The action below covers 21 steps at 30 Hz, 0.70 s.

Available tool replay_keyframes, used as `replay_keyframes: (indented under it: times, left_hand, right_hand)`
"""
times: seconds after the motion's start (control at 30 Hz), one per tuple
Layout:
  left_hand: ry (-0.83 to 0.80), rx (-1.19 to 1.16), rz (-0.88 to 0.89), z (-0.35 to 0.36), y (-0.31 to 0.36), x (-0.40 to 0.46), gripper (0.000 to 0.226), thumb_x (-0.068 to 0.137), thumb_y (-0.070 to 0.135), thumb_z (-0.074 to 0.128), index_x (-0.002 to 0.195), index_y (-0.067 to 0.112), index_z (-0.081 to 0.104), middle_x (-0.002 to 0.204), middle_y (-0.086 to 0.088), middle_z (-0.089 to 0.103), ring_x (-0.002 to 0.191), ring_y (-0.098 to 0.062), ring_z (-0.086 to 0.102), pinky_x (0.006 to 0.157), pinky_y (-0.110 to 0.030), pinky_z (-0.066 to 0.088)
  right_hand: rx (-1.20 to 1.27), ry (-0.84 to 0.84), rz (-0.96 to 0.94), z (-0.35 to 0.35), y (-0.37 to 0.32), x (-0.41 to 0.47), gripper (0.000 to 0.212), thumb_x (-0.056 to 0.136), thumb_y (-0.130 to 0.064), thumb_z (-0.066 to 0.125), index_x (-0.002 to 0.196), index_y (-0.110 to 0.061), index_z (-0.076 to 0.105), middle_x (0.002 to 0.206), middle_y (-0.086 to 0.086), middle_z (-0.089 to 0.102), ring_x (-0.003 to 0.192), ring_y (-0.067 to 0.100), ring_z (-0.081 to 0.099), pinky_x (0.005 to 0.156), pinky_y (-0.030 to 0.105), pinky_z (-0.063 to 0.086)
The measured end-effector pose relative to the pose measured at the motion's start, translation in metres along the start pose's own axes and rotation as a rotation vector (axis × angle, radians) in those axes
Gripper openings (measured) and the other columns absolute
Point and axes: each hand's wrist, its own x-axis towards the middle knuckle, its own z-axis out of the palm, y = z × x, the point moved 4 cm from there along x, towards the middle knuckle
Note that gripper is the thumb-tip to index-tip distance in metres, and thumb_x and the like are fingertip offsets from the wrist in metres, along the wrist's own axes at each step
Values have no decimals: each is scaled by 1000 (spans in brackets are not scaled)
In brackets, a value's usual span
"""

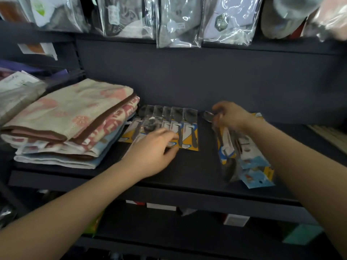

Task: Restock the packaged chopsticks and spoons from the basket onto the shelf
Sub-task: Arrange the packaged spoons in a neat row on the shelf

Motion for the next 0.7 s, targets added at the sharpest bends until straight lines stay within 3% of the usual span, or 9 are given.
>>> replay_keyframes:
  times: [0.07, 0.17, 0.23, 0.3, 0.4, 0.47, 0.53, 0.63, 0.7]
  left_hand:
    - [17, -140, -73, -3, 9, 8, 41, 92, 30, 48, 132, 21, 46, 125, 6, 56, 101, -7, 55, 84, -20, 43]
    - [-5, -357, -153, -4, 27, 24, 51, 93, 35, 45, 141, 24, 31, 108, 17, 57, 84, -5, 59, 74, -20, 45]
    - [103, -522, -198, -10, 38, 30, 39, 91, 36, 46, 129, 25, 43, 86, 15, 57, 64, 1, 59, 59, -19, 48]
    - [212, -555, -201, -20, 42, 34, 17, 88, 38, 52, 93, 22, 56, 64, 7, 59, 46, 1, 54, 48, -19, 43]
    - [195, -469, -243, -27, 43, 33, 26, 86, 33, 58, 64, 20, 51, 42, 3, 57, 33, -3, 47, 43, -24, 39]
    - [149, -543, -292, -27, 39, 28, 30, 89, 24, 57, 60, 15, 52, 38, 4, 57, 31, -2, 45, 37, -20, 38]
    - [203, -567, -320, -28, 36, 19, 31, 91, 17, 54, 60, 13, 53, 39, 4, 57, 32, -4, 46, 35, -17, 37]
    - [499, -631, -411, -38, 21, 0, 31, 93, 12, 49, 62, 12, 53, 39, 7, 58, 31, -4, 47, 34, -14, 37]
    - [694, -777, -469, -43, 10, -17, 29, 94, 11, 46, 66, 12, 52, 41, 8, 60, 31, -2, 48, 35, -12, 39]
  right_hand:
    - [400, 29, 3, -16, -10, -2, 49, 82, 5, 62, 128, -5, 49, 100, 6, 58, 78, 15, 59, 52, 10, 48]
    - [693, -77, -151, -30, -42, -17, 30, 81, 9, 61, 103, -11, 58, 76, 5, 56, 53, 6, 59, 52, 17, 51]
    - [670, -210, -300, -30, -62, -31, 33, 79, 11, 63, 94, -17, 55, 72, 9, 55, 56, 13, 57, 59, 24, 48]
    - [498, -316, -412, -25, -75, -43, 36, 78, 9, 66, 101, -14, 51, 74, 14, 54, 65, 22, 53, 65, 28, 45]
    - [297, -382, -465, -21, -85, -53, 47, 77, 0, 71, 116, -8, 46, 79, 11, 59, 69, 16, 55, 64, 22, 46]
    - [281, -370, -456, -18, -84, -55, 59, 76, -2, 73, 125, -8, 42, 83, 4, 58, 73, 15, 55, 68, 24, 47]
    - [316, -343, -430, -18, -78, -53, 68, 76, -6, 73, 133, -12, 38, 90, -1, 55, 78, 13, 56, 76, 25, 48]
    - [248, -331, -371, -22, -60, -51, 53, 80, -24, 70, 128, -13, 49, 106, 1, 60, 94, 12, 59, 86, 25, 48]
    - [193, -270, -338, -28, -45, -50, 37, 82, -31, 67, 112, -10, 62, 103, 0, 63, 91, 9, 58, 78, 17, 47]
